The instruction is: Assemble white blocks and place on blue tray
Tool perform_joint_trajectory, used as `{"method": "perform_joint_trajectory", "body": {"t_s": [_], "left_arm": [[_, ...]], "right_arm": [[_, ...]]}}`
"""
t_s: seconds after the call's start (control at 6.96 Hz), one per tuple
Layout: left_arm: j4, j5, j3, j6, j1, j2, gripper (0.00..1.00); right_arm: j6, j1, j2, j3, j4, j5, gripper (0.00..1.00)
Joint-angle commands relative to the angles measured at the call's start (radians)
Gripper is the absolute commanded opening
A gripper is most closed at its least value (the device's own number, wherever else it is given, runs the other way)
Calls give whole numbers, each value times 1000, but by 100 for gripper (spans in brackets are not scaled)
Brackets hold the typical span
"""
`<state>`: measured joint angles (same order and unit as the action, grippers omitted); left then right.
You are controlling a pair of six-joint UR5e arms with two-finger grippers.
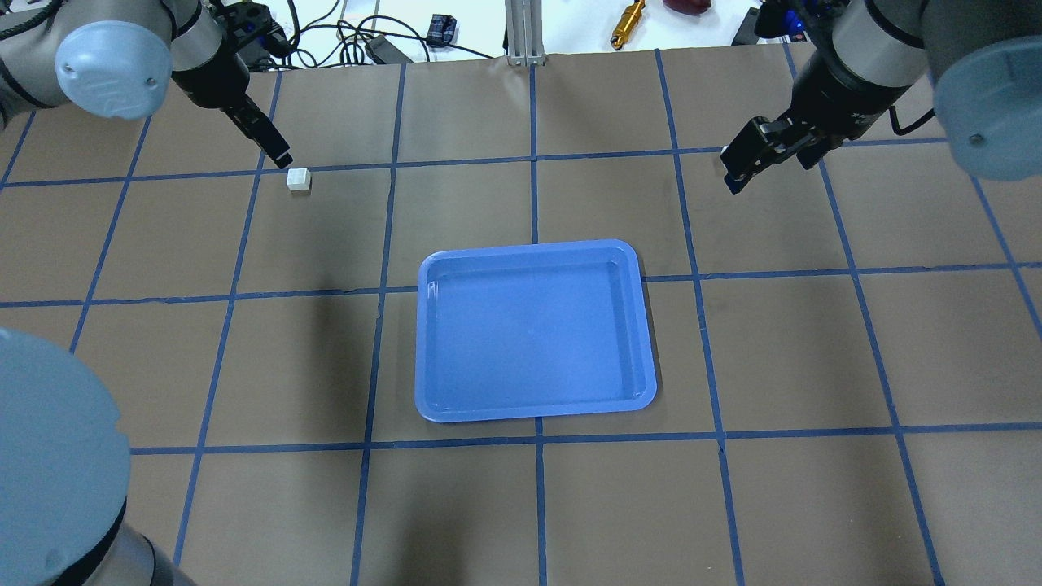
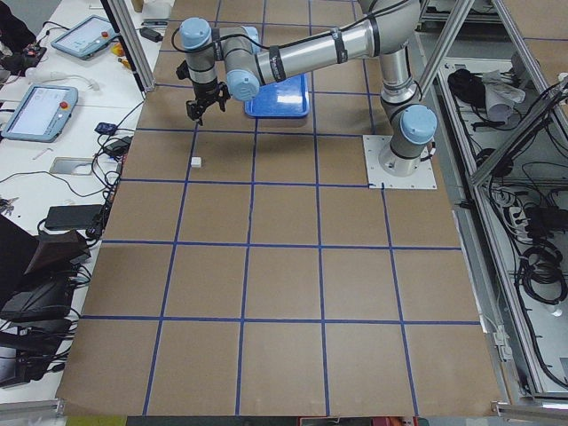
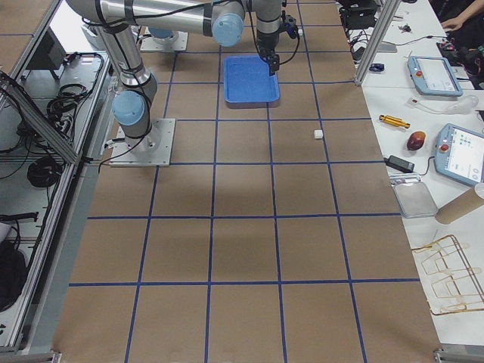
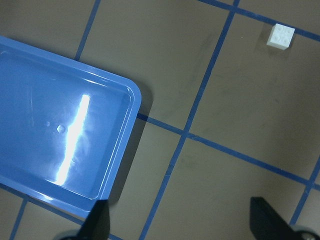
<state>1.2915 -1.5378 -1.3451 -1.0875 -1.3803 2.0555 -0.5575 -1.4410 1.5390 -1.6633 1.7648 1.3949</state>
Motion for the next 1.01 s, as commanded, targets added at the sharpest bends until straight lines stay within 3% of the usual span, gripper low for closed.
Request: {"method": "perform_joint_trajectory", "body": {"t_s": [0.0,0.14,0.43,0.72,0.86], "left_arm": [[0,63,78,-305,65,119,100],[-1,86,105,-444,85,161,100],[-3,87,194,-677,86,247,100],[-12,169,210,-738,87,311,100],[-20,217,202,-736,99,327,100]], "right_arm": [[-303,77,-66,2,50,-88,100],[-428,100,-95,2,115,-124,100],[-577,132,-183,4,136,-236,100],[-705,155,-299,10,270,-287,99],[-726,166,-342,52,277,-309,99]]}}
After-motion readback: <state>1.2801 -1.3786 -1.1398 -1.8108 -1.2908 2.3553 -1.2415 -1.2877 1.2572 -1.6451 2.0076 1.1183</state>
